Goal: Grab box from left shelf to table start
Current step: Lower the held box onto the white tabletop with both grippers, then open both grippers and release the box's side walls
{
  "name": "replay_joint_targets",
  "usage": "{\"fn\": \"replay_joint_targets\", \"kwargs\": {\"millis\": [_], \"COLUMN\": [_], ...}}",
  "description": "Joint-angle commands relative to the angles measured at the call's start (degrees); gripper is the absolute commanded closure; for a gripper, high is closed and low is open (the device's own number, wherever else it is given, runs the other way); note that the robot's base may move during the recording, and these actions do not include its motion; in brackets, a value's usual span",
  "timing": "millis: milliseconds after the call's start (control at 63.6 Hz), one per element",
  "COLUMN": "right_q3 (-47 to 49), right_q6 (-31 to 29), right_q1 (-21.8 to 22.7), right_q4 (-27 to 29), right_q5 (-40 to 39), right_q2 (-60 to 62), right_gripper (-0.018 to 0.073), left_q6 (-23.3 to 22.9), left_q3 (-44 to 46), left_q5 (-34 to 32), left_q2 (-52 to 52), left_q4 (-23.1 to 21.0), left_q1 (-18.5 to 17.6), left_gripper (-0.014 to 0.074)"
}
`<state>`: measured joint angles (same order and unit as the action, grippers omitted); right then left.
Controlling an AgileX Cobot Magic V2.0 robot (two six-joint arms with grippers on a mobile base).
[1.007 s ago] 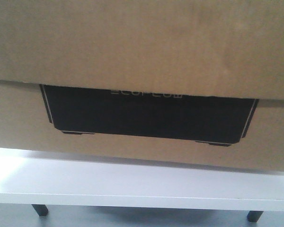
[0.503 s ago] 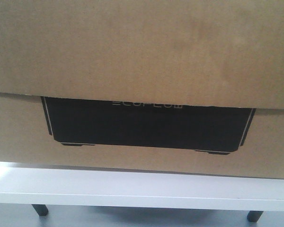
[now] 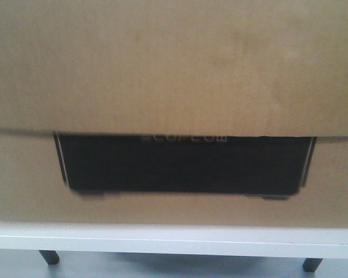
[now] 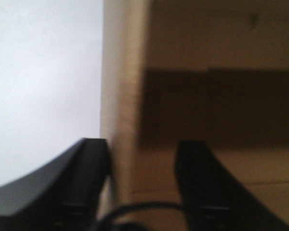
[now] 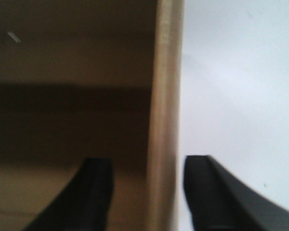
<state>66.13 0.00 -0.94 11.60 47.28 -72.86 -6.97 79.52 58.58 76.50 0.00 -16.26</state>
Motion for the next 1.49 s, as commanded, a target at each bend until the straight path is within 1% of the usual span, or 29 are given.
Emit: {"fn": "replay_joint_targets", "kwargs": {"millis": [0,63,252,346,393,440,503,566,582,661,676,708,724,755,787,912,960,1007,1070,1164,1321,1384,1479], "right_q3": [2.1,2.1,2.1,2.2,3.0,3.8,5.2,5.9,6.0,6.0,6.0,6.0,6.0,6.0,6.0,6.1,5.8,5.4,3.4,-2.3,-14.5,-17.8,-22.2], "right_q6": [-1.0,-1.0,-1.0,-1.0,-1.0,-1.0,-1.0,-1.0,-1.0,-1.0,-1.0,-1.0,-1.0,-1.0,-1.0,-1.0,-1.0,-1.0,-1.0,-1.0,-1.0,-1.0,-1.1], "right_q1": [-0.1,-0.1,-0.1,-0.1,-0.1,-0.1,-0.1,-0.1,-0.1,-0.1,-0.1,-0.1,-0.1,-0.1,-0.1,-0.1,-0.1,-0.1,-0.1,-0.1,-0.1,-0.1,-0.1], "right_q4": [1.3,1.3,1.3,1.3,1.3,1.3,1.3,1.2,1.2,1.2,1.2,1.2,1.2,1.2,1.2,1.2,1.2,1.2,1.2,1.2,1.0,0.6,-0.5], "right_q5": [-5.0,-5.8,-6.2,-5.7,-4.7,-4.0,-3.2,-3.1,-3.2,-4.6,-4.9,-5.5,-5.7,-6.0,-6.4,-7.3,-7.4,-7.7,-9.1,-13.7,-23.1,-25.0,-25.4], "right_q2": [1.7,1.7,1.7,2.0,2.6,3.4,4.7,6.1,6.4,7.5,7.6,7.6,7.6,7.6,7.5,8.2,9.0,10.1,12.0,16.6,28.2,33.3,40.6], "right_gripper": [0.0006,0.0008,0.0008,0.0009,0.0017,0.0045,0.0132,0.0264,0.0298,0.0514,0.0527,0.0498,0.0491,0.048,0.048,0.0483,0.0499,0.0507,0.0507,0.0507,0.0507,0.0507,0.0507], "left_q6": [-0.4,-0.5,-0.5,-0.5,-1.2,-2.5,-4.4,-5.3,-5.3,-5.3,-5.3,-5.3,-5.3,-5.3,-5.3,-5.3,-5.3,-5.3,-5.3,-5.3,-5.3,-5.3,-5.3], "left_q3": [2.0,2.0,2.0,2.3,3.1,4.0,6.0,7.5,7.8,7.8,7.8,7.8,7.8,7.8,7.8,8.0,7.9,7.1,4.6,-2.3,-16.1,-21.2,-27.8], "left_q5": [-3.5,-3.8,-5.5,-6.1,-6.1,-6.1,-6.1,-5.9,-6.1,-7.4,-7.9,-8.4,-8.6,-8.8,-9.0,-8.3,-7.9,-8.9,-12.0,-18.1,-29.1,-32.1,-35.1], "left_q2": [-2.2,-2.2,-2.2,-2.5,-2.7,-3.1,-3.7,-4.4,-4.5,-5.2,-5.2,-5.2,-5.2,-5.1,-5.0,-5.1,-5.9,-7.2,-9.8,-15.4,-27.3,-32.1,-39.0], "left_q4": [-0.8,-0.7,0.8,0.8,0.8,0.8,0.8,0.8,0.8,2.1,2.4,2.8,2.9,3.0,3.0,3.9,3.9,3.9,3.9,3.9,3.9,3.9,4.0], "left_q1": [-0.5,-0.5,-0.5,-0.5,-0.5,-0.5,-0.5,-0.5,-0.5,-0.5,-0.5,-0.5,-0.5,-0.5,-0.5,-0.5,-0.5,-0.5,-0.5,-0.5,-0.5,-0.5,-0.5], "left_gripper": [0.0139,0.012,0.0137,0.014,0.014,0.0141,0.0183,0.0281,0.031,0.0508,0.0556,0.0628,0.063,0.0604,0.0596,0.0608,0.0608,0.0608,0.0608,0.0608,0.0608,0.0608,0.0608]}}
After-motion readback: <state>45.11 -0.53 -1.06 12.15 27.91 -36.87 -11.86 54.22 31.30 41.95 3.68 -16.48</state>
